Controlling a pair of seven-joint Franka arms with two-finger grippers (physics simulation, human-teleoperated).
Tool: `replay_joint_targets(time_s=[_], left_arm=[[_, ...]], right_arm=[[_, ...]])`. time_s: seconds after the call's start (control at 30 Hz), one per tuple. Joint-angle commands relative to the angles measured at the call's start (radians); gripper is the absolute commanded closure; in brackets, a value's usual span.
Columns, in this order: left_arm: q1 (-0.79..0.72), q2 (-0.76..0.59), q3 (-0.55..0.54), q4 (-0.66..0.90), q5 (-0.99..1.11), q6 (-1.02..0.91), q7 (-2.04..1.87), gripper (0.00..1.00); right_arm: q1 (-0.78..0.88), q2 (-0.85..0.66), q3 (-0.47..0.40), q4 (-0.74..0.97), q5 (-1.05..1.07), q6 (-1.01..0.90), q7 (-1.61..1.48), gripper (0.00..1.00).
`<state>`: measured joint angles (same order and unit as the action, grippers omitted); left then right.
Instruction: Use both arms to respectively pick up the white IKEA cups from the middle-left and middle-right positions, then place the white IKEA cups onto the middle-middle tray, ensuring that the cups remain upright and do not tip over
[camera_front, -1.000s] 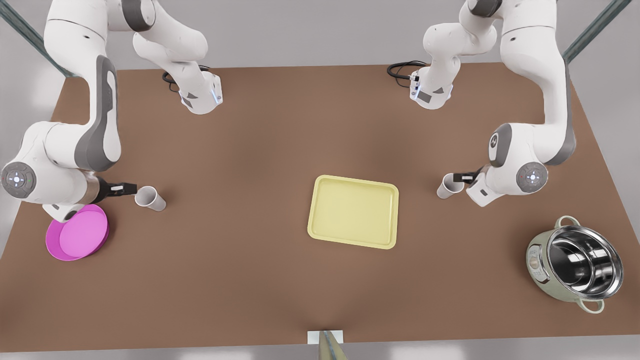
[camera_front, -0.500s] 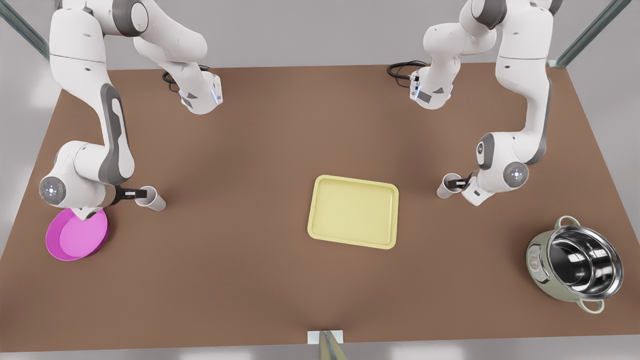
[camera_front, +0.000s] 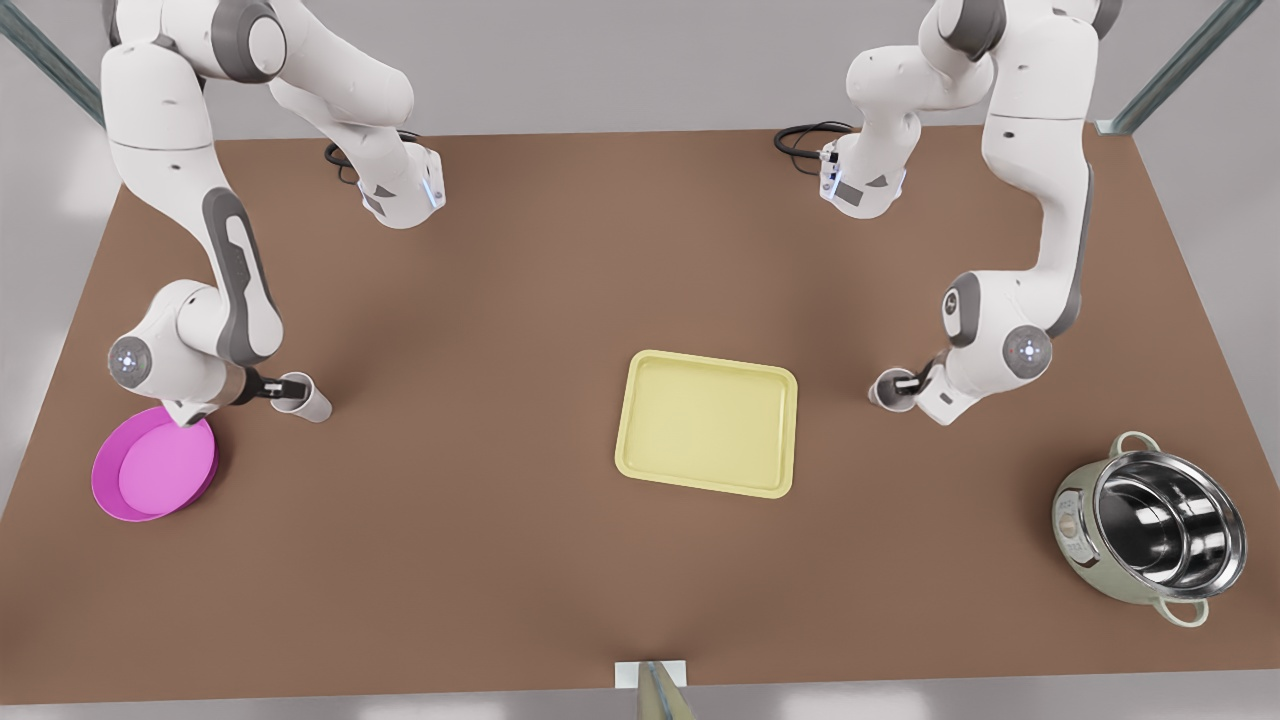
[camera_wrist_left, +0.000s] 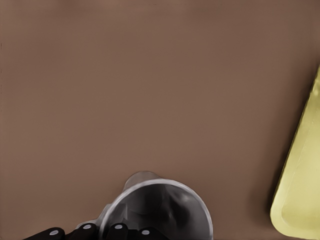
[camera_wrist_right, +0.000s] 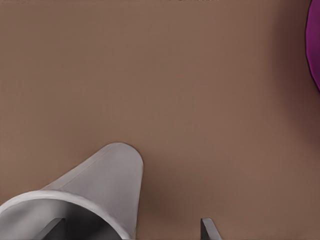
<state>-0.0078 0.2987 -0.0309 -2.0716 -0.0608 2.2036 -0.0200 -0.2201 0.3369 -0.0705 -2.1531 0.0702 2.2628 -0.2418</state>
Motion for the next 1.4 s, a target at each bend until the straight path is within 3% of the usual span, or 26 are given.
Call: replay_joint_targets(time_s=[0.0, 0.03, 0.13, 0.2, 0.3, 0.33, 0.47, 0.67, 0.77, 0.87, 1.0, 1.03, 1.1, 1.13, 1.17, 1.2, 1.23, 1.27, 1.37], left_arm=[[-0.001, 0.003, -0.017, 0.088, -0.005, -0.157, -0.027, 0.79], [-0.001, 0.016, -0.066, 0.177, -0.005, -0.157, -0.139, 0.79], [-0.035, 0.114, -0.144, 0.372, -0.002, -0.108, -0.343, 0.79], [-0.053, 0.142, -0.168, 0.372, -0.002, 0.062, -0.449, 0.79], [-0.093, 0.168, -0.192, 0.363, 0.012, 0.061, -0.457, 0.79], [-0.096, 0.183, -0.199, 0.363, 0.021, 0.061, -0.457, 0.79], [-0.121, 0.22, -0.211, 0.364, 0.024, 0.093, -0.501, 0.79], [-0.124, 0.28, -0.247, 0.364, 0.024, 0.094, -0.535, 0.79], [-0.124, 0.312, -0.262, 0.363, 0.024, 0.094, -0.534, 0.79], [-0.121, 0.327, -0.268, 0.361, 0.024, 0.093, -0.532, 0.79], [-0.119, 0.344, -0.268, 0.361, 0.026, 0.096, -0.531, 0.79], [-0.118, 0.344, -0.268, 0.361, 0.027, 0.096, -0.531, 0.67], [-0.116, 0.344, -0.268, 0.363, 0.027, 0.096, -0.528, 0.09], [-0.116, 0.344, -0.268, 0.363, 0.027, 0.096, -0.526, 0.0], [-0.115, 0.343, -0.268, 0.361, 0.027, 0.094, -0.528, 0.0], [-0.115, 0.341, -0.268, 0.361, 0.027, 0.091, -0.529, 0.0], [-0.115, 0.335, -0.268, 0.361, 0.027, 0.084, -0.529, 0.0], [-0.115, 0.335, -0.27, 0.361, 0.026, 0.082, -0.531, 0.0], [-0.113, 0.306, -0.27, 0.361, 0.024, 0.038, -0.548, 0.0]], right_arm=[[0.001, 0.004, 0.0, -0.01, 0.019, 0.08, -0.093, 0.0], [0.001, 0.005, 0.001, -0.01, 0.017, 0.08, -0.093, 0.05], [0.004, 0.005, 0.005, -0.01, 0.017, 0.08, -0.093, 0.35], [0.007, 0.004, 0.006, -0.01, 0.017, 0.077, -0.093, 0.52], [0.027, 0.002, 0.018, 0.002, 0.017, 0.064, -0.093, 0.79], [0.038, 0.005, 0.021, 0.01, 0.016, 0.064, -0.093, 0.79], [0.303, 0.031, 0.035, 0.269, 0.022, -0.055, -0.068, 0.79], [0.668, 0.275, 0.035, 0.671, 0.076, -0.046, 0.4, 0.79], [0.817, 0.309, 0.034, 0.7, 0.073, -0.02, 0.67, 0.79], [0.947, 0.399, 0.034, 0.832, 0.066, -0.017, 0.978, 0.79], [1.019, 0.444, 0.035, 0.834, 0.073, -0.017, 1.009, 0.79], [1.024, 0.455, 0.035, 0.834, 0.074, -0.017, 1.004, 0.79], [1.025, 0.465, 0.035, 0.837, 0.073, -0.012, 1.0, 0.79], [1.024, 0.468, 0.035, 0.837, 0.073, -0.012, 1.0, 0.79], [1.024, 0.468, 0.035, 0.837, 0.073, -0.012, 0.998, 0.79], [1.022, 0.47, 0.035, 0.842, 0.074, -0.012, 1.003, 0.61], [1.025, 0.475, 0.034, 0.845, 0.073, -0.012, 1.009, 0.1], [1.027, 0.479, 0.034, 0.845, 0.062, -0.012, 0.997, 0.0], [1.027, 0.479, 0.034, 0.851, 0.062, -0.012, 0.998, 0.0]])
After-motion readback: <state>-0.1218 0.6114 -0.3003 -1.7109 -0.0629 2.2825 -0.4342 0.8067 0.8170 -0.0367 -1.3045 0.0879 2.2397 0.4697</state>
